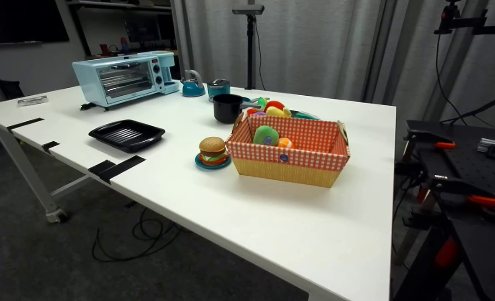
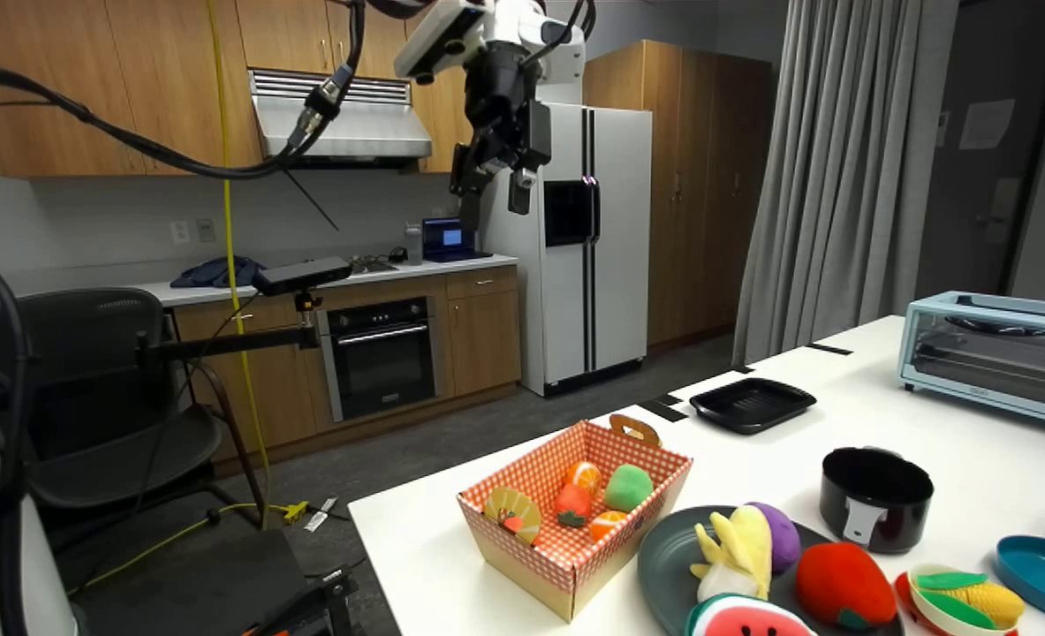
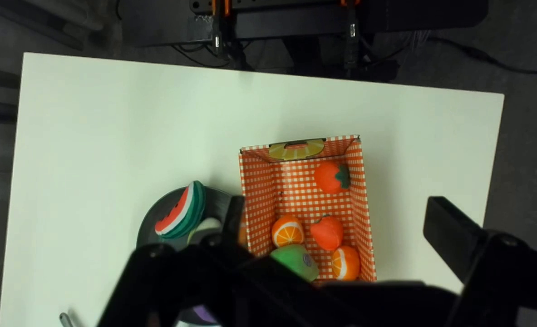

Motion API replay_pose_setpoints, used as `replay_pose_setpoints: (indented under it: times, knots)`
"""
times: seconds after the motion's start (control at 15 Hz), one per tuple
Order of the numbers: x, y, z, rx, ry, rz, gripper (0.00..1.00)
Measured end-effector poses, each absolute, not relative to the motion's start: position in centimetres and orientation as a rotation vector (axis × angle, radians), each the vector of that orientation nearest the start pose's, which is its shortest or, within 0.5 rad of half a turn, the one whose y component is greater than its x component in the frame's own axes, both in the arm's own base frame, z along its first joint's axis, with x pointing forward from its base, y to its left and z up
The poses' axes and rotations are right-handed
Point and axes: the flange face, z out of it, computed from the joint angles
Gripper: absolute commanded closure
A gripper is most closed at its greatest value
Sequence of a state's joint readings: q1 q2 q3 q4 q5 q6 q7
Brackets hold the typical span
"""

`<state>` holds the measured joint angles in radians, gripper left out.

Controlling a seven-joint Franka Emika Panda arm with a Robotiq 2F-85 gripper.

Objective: Put the banana plush toy inside the box

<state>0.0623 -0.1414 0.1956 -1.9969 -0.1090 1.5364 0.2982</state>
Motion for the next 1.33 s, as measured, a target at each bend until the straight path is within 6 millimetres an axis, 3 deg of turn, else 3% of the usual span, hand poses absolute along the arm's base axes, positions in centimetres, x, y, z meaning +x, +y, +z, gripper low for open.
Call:
replay_pose_setpoints:
  times: [0.67,1.33]
  knots:
    - [49.5,6.3,46.4,-3.252,0.291,0.373,0.0]
    - [50.9,2.7,43.1,-3.161,0.563,0.221,0.0]
